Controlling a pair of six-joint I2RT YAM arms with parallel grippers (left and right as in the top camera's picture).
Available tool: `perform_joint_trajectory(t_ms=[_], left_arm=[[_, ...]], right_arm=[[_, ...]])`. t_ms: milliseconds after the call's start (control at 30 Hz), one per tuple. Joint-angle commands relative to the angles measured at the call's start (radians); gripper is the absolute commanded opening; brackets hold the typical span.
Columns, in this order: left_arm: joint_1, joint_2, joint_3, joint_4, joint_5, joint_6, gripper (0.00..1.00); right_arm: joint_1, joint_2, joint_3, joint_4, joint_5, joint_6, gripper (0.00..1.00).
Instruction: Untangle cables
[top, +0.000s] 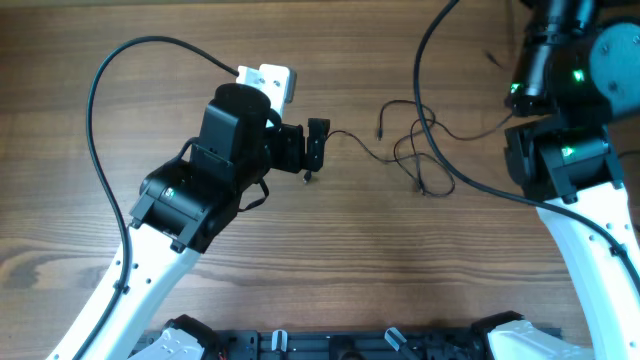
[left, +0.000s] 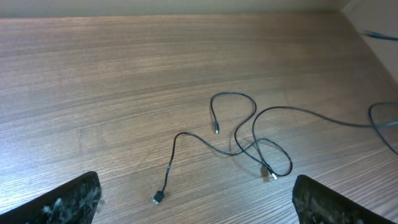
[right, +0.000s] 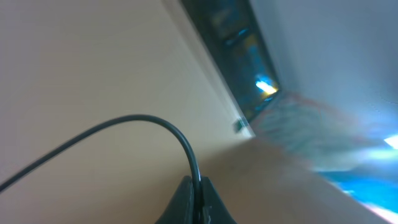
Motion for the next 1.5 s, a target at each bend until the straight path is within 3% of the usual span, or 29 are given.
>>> perform_joint_trajectory(t_ms=[0,167,300,433,633,800,867,1033,1167,1200,1267,1467], left_arm=[[-0.002,0.0,0.003,0.004,-0.01,-0.012,1.0],[-0.002,0.0,0.003,0.004,-0.01,-0.012,1.0],[-0.002,0.0,0.003,0.004,-0.01,-0.012,1.0],[-0.002,0.0,0.003,0.004,-0.01,-0.012,1.0],[-0.002,0.0,0.003,0.004,-0.01,-0.012,1.0],[-0.002,0.0,0.003,0.004,-0.01,-0.012,1.0],[-0.002,0.0,0.003,0.004,-0.01,-0.012,1.0],[-0.002,0.0,0.003,0.004,-0.01,-0.012,1.0],[-0.002,0.0,0.003,0.004,-0.01,-0.012,1.0],[-0.002,0.0,0.003,0.004,-0.01,-0.012,1.0],[-0.002,0.0,0.003,0.004,-0.01,-0.012,1.0],[-0.002,0.0,0.003,0.004,-0.01,-0.012,1.0]], right_arm=[[-0.007,-0.011,0.007,0.181,0.084,-0.266,0.04],[-0.013,-0.011,0.008,0.498,0.107,-0.407,0.04],[-0.048,-0.011,0.008,0.578,0.111,-0.517,0.04],[-0.106,-0.011,0.008,0.495,0.168,-0.637,0.04],[-0.168,-0.006,0.006,-0.116,0.257,-0.635,0.04],[-0.251,0.018,0.007,0.071,0.294,-0.553,0.04],[-0.322,0.019,0.007,0.073,0.294,-0.462,0.04],[-0.618,0.048,0.007,0.055,0.358,0.04,0.04],[-0.764,0.071,0.007,-0.037,0.42,0.384,0.04],[-0.789,0.071,0.007,-0.085,0.42,0.493,0.04],[-0.795,0.071,0.007,-0.11,0.385,0.574,0.04],[-0.795,0.071,0.014,-0.067,0.071,0.925,0.04]])
